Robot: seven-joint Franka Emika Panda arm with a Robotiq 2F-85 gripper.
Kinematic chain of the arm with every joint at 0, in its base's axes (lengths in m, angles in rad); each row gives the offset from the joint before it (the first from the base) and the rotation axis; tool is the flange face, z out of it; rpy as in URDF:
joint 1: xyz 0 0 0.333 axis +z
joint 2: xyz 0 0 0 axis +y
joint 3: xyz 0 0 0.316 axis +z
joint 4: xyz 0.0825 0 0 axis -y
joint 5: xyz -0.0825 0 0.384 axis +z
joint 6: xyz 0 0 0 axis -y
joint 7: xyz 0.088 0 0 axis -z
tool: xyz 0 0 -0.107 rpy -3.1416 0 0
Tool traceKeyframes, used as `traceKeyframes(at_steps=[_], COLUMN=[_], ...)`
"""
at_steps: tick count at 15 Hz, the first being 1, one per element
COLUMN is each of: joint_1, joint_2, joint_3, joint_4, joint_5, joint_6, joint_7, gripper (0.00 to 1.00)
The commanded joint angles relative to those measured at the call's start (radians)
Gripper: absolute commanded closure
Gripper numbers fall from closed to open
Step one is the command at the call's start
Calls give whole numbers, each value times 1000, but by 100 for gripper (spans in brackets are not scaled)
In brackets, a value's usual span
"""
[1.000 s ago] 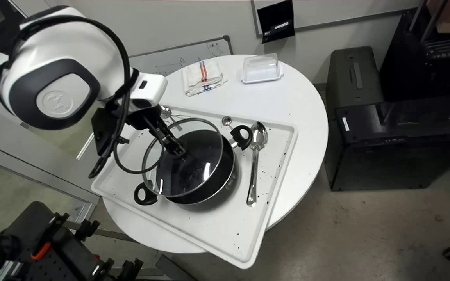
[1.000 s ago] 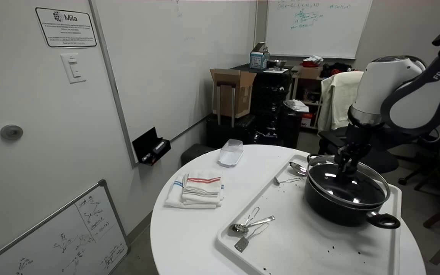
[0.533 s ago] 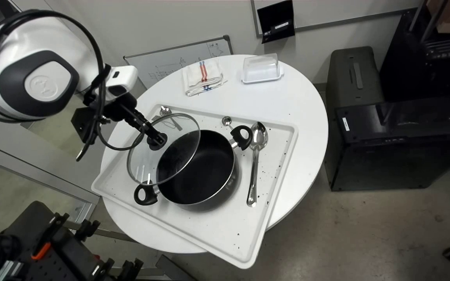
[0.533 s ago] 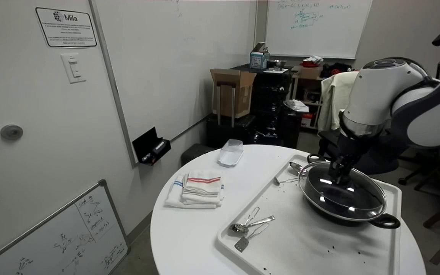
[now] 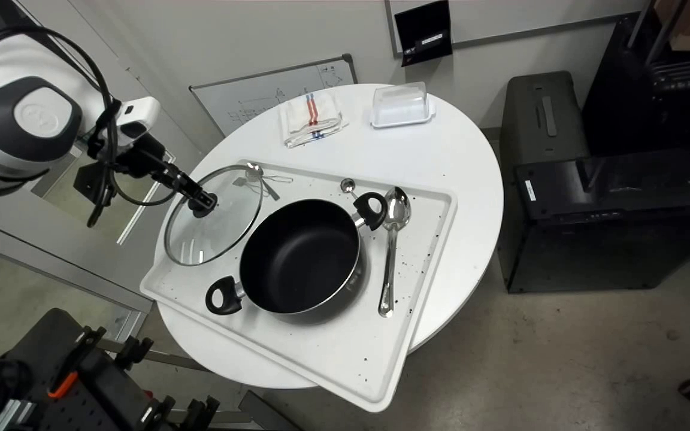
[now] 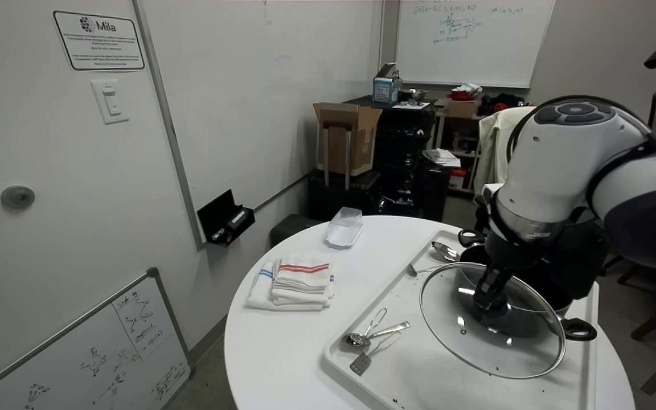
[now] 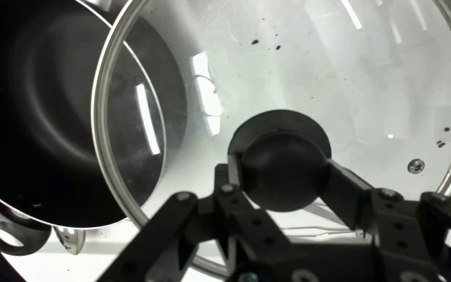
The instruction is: Remove the glass lid from the pot and put it on the white tray
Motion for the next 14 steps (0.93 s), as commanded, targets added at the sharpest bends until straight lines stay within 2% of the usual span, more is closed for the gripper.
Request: traceKeyframes(at_steps=[1,7,14], joint_1=[59,34,36], joint_2=[49,176,338], joint_3=[-3,70,53], joint_4=[52,126,194], joint_5=[-31,36,121], joint_6=[8,39,104], joint_7=[52,10,-6], gripper=[74,74,74])
